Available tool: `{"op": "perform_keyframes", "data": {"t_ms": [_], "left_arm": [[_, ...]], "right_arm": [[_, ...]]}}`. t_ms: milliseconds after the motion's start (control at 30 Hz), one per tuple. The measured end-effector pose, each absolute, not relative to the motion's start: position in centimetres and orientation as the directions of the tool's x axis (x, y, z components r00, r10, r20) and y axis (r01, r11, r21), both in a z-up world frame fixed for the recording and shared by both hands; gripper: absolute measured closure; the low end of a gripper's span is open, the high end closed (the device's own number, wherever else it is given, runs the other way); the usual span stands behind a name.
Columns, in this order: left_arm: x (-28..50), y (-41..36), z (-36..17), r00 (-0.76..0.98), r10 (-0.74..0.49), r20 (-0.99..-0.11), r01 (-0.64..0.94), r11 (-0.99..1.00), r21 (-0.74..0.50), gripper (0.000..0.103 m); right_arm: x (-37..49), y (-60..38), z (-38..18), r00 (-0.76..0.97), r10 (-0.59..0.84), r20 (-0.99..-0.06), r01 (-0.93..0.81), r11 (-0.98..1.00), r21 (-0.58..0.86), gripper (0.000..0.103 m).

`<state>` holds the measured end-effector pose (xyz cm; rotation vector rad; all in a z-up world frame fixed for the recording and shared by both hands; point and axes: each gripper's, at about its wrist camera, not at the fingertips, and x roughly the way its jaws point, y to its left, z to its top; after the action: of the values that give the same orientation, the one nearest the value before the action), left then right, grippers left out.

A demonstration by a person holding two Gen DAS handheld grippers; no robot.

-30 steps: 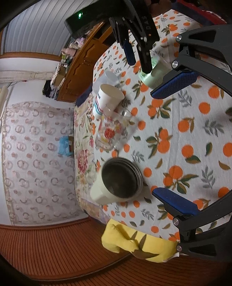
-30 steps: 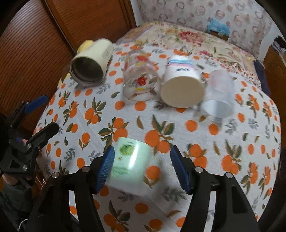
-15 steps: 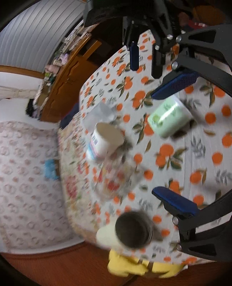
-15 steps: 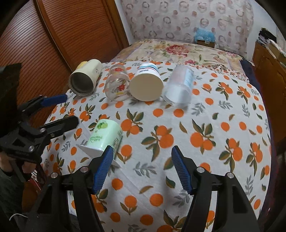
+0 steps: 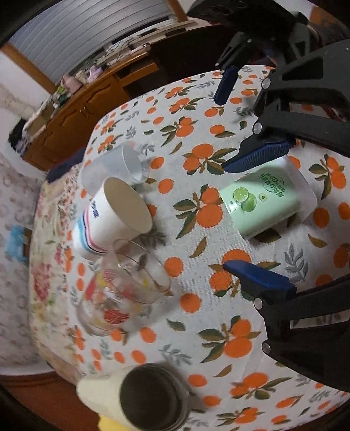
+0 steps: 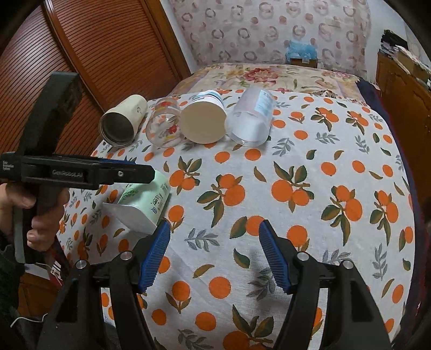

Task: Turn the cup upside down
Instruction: 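Lower the inverted green cup onto the sheet with the right tool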

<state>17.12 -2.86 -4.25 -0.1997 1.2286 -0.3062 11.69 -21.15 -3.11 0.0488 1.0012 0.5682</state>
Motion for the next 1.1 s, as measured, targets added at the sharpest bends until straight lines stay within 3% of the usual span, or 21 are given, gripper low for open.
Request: {"op": "perform_keyframes", "data": {"t_ms": [300,567,900,1100], "left_arm": [[18.1,-4.2,-5.8,0.230,-0.316,-0.921,0.068,0.949,-0.308,0.051],[18.4,-4.5,-6.2,0.224,-0.294,-0.929,0.065,0.956,-0.287,0.053],[17.8,-4.9,-4.4,0.327,-0.264,-0.907,0.125,0.964,-0.236,0.054],[17.8,-4.7,-2.6,0.459,-0.254,-0.851,0.165,0.966,-0.200,0.054]], "right_arm": [[11.8,-21.4,-3.4,0.402,0.482,-0.778,-0.428,0.851,0.306,0.032],[11.9,-21.3,-3.4,0.402,0.491,-0.773,-0.430,0.846,0.314,0.032],[11.8,-21.0,-4.1,0.397,0.479,-0.783,-0.422,0.853,0.309,0.031],[11.8,-21.4,-4.7,0.412,0.476,-0.777,-0.407,0.859,0.310,0.031]]}}
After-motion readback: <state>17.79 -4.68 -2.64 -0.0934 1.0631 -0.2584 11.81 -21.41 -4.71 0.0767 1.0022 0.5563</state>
